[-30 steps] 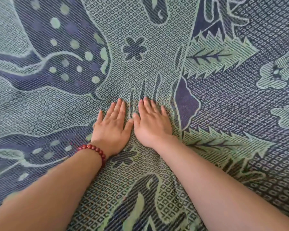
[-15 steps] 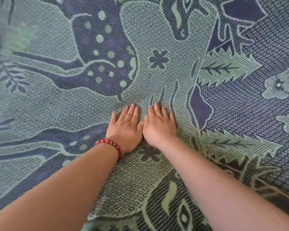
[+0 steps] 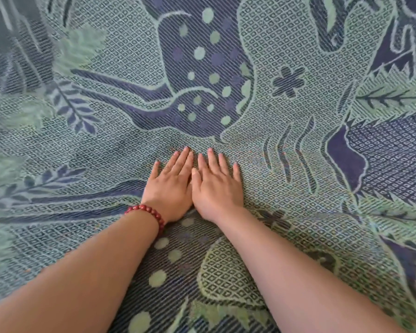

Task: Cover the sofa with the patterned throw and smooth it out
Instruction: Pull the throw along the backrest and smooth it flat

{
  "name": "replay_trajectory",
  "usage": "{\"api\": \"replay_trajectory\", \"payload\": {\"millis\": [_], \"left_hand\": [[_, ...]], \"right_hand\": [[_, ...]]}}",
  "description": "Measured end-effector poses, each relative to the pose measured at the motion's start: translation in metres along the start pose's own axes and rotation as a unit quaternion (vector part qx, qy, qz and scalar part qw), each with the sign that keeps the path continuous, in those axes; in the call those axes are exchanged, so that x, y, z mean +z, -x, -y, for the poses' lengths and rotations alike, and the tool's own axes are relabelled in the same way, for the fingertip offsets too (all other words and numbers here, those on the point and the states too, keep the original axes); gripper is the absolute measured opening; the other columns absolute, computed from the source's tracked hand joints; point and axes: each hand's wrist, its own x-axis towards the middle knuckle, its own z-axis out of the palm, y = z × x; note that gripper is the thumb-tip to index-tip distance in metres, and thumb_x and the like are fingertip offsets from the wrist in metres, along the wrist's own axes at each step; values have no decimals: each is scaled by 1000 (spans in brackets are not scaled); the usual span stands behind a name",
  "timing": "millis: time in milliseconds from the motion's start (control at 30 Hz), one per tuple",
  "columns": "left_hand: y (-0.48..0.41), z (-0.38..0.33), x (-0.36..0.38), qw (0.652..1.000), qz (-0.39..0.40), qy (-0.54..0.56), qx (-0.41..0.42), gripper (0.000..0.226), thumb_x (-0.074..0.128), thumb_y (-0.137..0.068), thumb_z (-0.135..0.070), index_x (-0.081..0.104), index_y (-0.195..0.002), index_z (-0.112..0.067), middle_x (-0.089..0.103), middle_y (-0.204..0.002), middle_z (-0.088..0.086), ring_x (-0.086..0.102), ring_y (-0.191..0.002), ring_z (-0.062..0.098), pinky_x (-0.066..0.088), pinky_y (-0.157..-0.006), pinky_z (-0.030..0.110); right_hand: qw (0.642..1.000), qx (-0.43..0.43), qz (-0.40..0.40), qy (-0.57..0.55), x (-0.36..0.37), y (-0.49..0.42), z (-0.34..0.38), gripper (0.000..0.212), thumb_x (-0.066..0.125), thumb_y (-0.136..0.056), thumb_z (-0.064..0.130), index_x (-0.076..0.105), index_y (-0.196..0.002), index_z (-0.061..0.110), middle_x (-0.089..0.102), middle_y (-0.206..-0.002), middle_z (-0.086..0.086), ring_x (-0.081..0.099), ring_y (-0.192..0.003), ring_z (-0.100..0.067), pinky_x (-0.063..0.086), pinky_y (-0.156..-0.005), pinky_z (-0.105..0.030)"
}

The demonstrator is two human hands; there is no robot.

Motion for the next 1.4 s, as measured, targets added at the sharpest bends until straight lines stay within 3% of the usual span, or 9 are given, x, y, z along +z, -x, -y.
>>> {"api": "replay_trajectory", "payload": {"millis": [167,400,633,800,967,1233,1400], "left_hand": [[-24,4,11,1000,-15,15,-1,59,3,-96,-49,-11,-149,-27,-19,-155,-14,-16,-141,4,-9,-116,39],[-24,2,16,1000,-23,5,4,59,-2,-95,-46,-19,-147,-23,-25,-153,-10,-22,-140,8,-13,-114,41],[-7,-2,1,999,-7,-28,27,62,0,-95,-47,-16,-148,-19,-32,-151,1,-30,-138,17,-16,-113,47],[-7,4,-5,996,-49,-43,-53,72,2,-86,-65,-13,-148,-31,-30,-152,2,-30,-138,29,-22,-106,52],[-27,19,-3,998,-9,-30,-60,84,7,-81,-72,-15,-148,-27,-21,-156,-6,-18,-143,26,-8,-113,55],[-25,15,-20,995,77,-24,-53,83,16,-85,-71,-14,-149,-26,-21,-155,-7,-17,-143,23,-8,-114,55],[-3,44,-40,997,28,-37,-67,75,5,-90,-65,-9,-150,-22,-18,-156,-8,-15,-143,12,-12,-113,53]], "right_hand": [[1000,-2,-18,22,8,-25,-9,55,3,-99,42,3,-151,24,-7,-159,4,-11,-145,-14,-11,-116,-42],[998,8,-33,49,10,-23,-8,53,3,-100,41,0,-151,27,-8,-158,7,-11,-145,-12,-11,-116,-42],[998,31,-4,51,-4,2,0,53,7,-100,41,1,-151,27,-10,-159,3,-13,-145,-13,-9,-117,-40],[996,48,-22,69,-9,-7,4,57,11,-99,44,3,-152,22,-5,-159,-3,-8,-146,-19,-12,-116,-46],[996,36,-26,84,-4,-37,0,61,11,-97,48,6,-152,23,-4,-159,-5,-4,-146,-22,-10,-116,-48],[998,26,-4,55,-2,-36,-9,60,9,-97,49,-2,-151,26,-14,-158,-1,-13,-145,-18,-13,-114,-44],[997,68,7,41,-13,-29,9,58,10,-99,44,3,-152,21,-5,-159,-4,-7,-146,-23,-6,-116,-46]]}}
